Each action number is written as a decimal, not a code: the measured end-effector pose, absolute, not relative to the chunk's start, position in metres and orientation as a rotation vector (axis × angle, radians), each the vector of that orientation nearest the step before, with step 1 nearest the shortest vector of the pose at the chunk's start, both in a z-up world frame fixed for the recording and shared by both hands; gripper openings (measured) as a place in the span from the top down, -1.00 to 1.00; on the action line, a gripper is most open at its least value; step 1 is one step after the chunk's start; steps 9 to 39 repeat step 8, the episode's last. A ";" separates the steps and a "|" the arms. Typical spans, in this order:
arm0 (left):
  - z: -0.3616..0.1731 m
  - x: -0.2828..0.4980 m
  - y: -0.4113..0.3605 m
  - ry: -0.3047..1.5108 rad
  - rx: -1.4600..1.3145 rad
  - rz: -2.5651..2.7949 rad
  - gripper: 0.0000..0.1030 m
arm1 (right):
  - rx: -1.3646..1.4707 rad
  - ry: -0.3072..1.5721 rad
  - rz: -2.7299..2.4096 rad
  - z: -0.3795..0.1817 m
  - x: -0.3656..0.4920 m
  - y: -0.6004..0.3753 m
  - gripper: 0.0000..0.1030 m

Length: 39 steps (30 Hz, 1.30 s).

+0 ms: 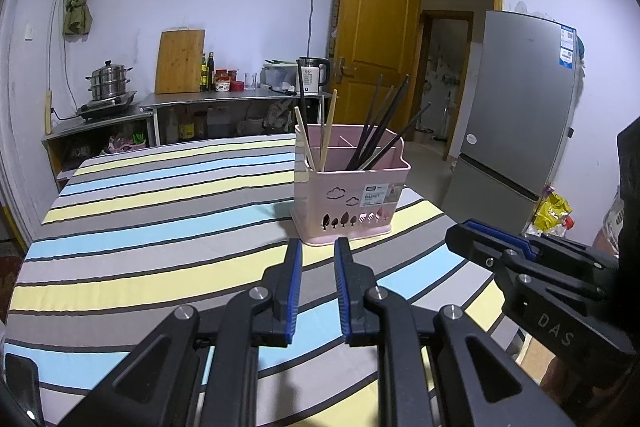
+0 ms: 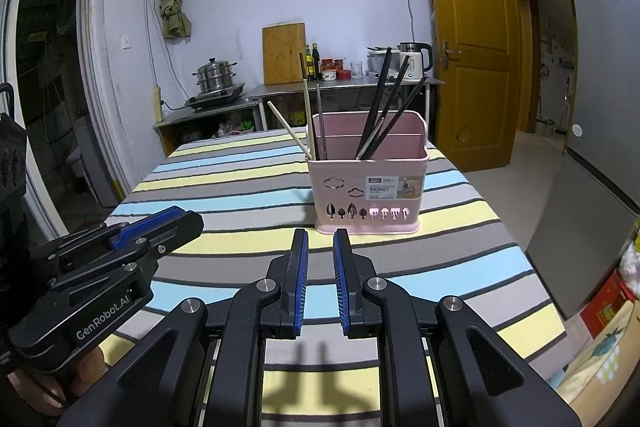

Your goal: Organize utensils

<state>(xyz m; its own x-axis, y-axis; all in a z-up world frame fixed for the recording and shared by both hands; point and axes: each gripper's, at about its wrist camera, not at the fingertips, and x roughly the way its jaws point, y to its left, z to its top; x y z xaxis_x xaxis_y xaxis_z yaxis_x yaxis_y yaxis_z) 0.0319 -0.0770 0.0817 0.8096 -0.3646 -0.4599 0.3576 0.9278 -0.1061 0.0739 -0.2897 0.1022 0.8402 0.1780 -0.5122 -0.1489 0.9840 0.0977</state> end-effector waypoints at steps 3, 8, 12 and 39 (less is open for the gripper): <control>0.081 0.031 -0.078 0.492 -0.014 -0.390 0.67 | 0.056 0.548 0.172 0.102 0.073 -0.290 0.74; 0.080 0.031 -0.079 0.489 -0.012 -0.385 0.67 | 0.057 0.548 0.171 0.102 0.072 -0.290 0.74; 0.080 0.031 -0.079 0.489 -0.012 -0.385 0.67 | 0.057 0.548 0.171 0.102 0.072 -0.290 0.74; 0.080 0.031 -0.079 0.489 -0.012 -0.385 0.67 | 0.057 0.548 0.171 0.102 0.072 -0.290 0.74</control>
